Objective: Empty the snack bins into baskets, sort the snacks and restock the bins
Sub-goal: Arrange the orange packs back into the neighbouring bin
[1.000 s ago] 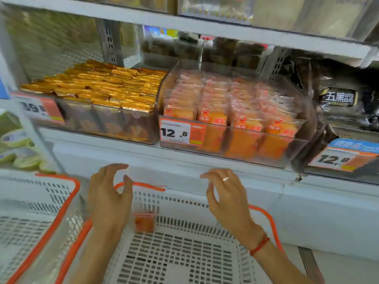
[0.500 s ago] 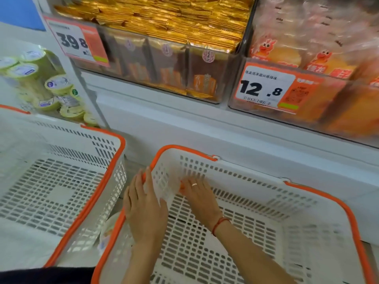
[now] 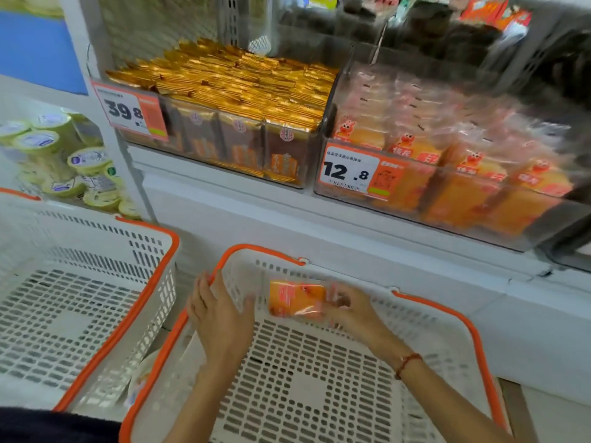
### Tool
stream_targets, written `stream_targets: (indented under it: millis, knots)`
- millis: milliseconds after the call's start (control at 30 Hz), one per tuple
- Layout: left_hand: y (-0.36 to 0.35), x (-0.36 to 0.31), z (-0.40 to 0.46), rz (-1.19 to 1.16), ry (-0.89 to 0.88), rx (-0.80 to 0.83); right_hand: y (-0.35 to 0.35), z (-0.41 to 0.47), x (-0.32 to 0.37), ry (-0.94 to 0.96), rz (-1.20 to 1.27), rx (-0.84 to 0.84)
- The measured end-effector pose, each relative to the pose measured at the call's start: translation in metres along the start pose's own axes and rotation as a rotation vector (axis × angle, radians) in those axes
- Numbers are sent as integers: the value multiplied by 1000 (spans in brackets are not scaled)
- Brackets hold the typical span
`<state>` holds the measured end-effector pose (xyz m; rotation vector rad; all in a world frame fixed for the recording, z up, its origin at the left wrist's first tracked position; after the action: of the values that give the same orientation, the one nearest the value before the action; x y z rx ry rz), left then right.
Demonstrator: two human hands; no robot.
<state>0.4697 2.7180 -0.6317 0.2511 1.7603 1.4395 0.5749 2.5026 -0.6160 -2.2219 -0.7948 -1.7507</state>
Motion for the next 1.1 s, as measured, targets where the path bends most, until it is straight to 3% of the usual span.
stream_targets:
  millis: [133, 233, 333, 433, 533, 633, 733, 900, 1000, 1100]
  knots:
    - [5, -85, -23, -791, 75, 355, 48, -40, 49, 6, 390, -92]
    - [45, -153, -41, -983, -92, 418, 65, -63, 92, 83, 405, -79]
    - [85, -194, -50, -1020, -258, 376, 79, -82, 123, 121, 303, -67]
    - [110, -234, -51, -1041, -366, 457, 110, -95, 149, 200, 176, -133]
    - [133, -289, -57, -889, -607, 518, 142, -114, 190, 357, -62, -175]
    - [154, -345, -72, -714, -818, 480, 180, -135, 228, 523, -58, -234]
    - [162, -399, -93, -700, -999, 481, 220, -157, 257, 696, -153, -362]
    - [141, -462, -93, -683, -1136, 441, 266, -158, 261, 846, -150, -561]
    - [121, -476, -87, -586, -1182, 408, 277, -137, 245, 786, -103, -564]
    - [128, -479, -76, -606, -1201, 321, 282, -132, 255, 850, -96, -558]
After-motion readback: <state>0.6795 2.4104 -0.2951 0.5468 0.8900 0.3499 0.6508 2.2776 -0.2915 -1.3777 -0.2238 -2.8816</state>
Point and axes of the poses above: each hand's wrist, its own z-axis towards the middle knuckle, its own y-axis out of the back of the hand, x = y × z, the point moved 10 cm from there along z, towards the middle knuckle, and after that the axes turned 13 degrees about z, right-handed, at the moved point
